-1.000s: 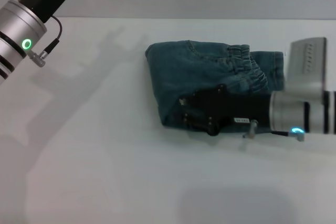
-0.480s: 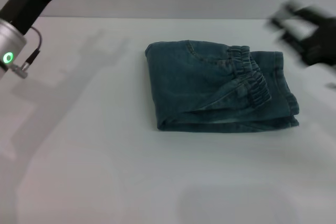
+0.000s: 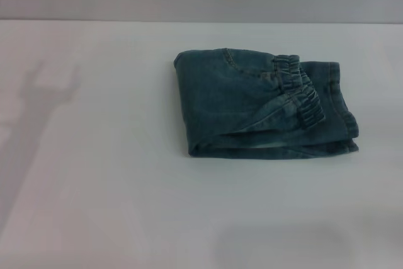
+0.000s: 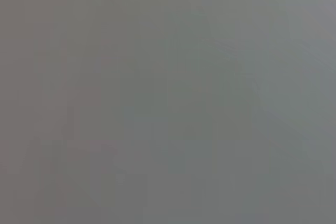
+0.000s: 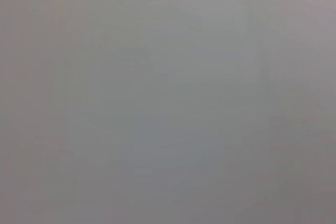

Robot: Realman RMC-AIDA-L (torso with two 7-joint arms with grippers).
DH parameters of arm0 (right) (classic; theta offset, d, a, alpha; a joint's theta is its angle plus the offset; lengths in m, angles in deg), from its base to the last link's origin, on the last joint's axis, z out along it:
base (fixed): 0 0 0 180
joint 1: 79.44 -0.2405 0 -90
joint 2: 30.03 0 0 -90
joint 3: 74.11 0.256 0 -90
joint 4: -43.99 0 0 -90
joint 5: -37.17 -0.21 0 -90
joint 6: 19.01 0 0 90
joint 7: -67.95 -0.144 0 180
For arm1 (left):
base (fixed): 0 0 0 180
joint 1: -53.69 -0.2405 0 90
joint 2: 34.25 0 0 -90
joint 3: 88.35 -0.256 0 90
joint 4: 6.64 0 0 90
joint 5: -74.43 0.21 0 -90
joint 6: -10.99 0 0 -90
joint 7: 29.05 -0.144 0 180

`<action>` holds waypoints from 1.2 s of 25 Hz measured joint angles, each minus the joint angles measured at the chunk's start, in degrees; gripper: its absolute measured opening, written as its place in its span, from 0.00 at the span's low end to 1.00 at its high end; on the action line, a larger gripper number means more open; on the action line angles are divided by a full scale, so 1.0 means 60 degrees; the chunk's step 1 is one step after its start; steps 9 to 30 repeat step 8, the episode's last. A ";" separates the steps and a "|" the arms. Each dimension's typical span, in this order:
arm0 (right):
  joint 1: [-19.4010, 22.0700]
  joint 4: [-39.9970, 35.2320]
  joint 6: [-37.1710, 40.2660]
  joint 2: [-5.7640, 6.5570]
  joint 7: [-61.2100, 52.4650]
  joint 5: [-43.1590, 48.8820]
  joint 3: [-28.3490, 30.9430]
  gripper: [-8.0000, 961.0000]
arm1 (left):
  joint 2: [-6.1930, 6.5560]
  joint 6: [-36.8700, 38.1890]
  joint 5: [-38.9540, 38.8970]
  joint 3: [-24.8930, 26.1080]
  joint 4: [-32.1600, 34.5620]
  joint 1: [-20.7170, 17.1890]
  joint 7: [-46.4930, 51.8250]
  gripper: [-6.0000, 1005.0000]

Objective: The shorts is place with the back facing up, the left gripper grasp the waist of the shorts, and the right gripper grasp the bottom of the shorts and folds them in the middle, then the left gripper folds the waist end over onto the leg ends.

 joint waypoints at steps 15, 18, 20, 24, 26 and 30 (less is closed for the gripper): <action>-0.0237 0.0855 -0.0089 0.0009 0.1809 -0.0695 0.0803 0.42 | -0.0003 0.0626 -0.1630 -0.0006 -0.1206 -0.0122 -0.0356 0.84; -0.0237 0.0855 -0.0089 0.0009 0.1809 -0.0695 0.0803 0.42 | -0.0003 0.0626 -0.1630 -0.0006 -0.1206 -0.0122 -0.0356 0.84; -0.0237 0.0855 -0.0089 0.0009 0.1809 -0.0695 0.0803 0.42 | -0.0003 0.0626 -0.1630 -0.0006 -0.1206 -0.0122 -0.0356 0.84; -0.0237 0.0855 -0.0089 0.0009 0.1809 -0.0695 0.0803 0.42 | -0.0003 0.0626 -0.1630 -0.0006 -0.1206 -0.0122 -0.0356 0.84; -0.0237 0.0855 -0.0089 0.0009 0.1809 -0.0695 0.0803 0.42 | -0.0003 0.0626 -0.1630 -0.0006 -0.1206 -0.0122 -0.0356 0.84; -0.0237 0.0855 -0.0089 0.0009 0.1809 -0.0695 0.0803 0.42 | -0.0003 0.0626 -0.1630 -0.0006 -0.1206 -0.0122 -0.0356 0.84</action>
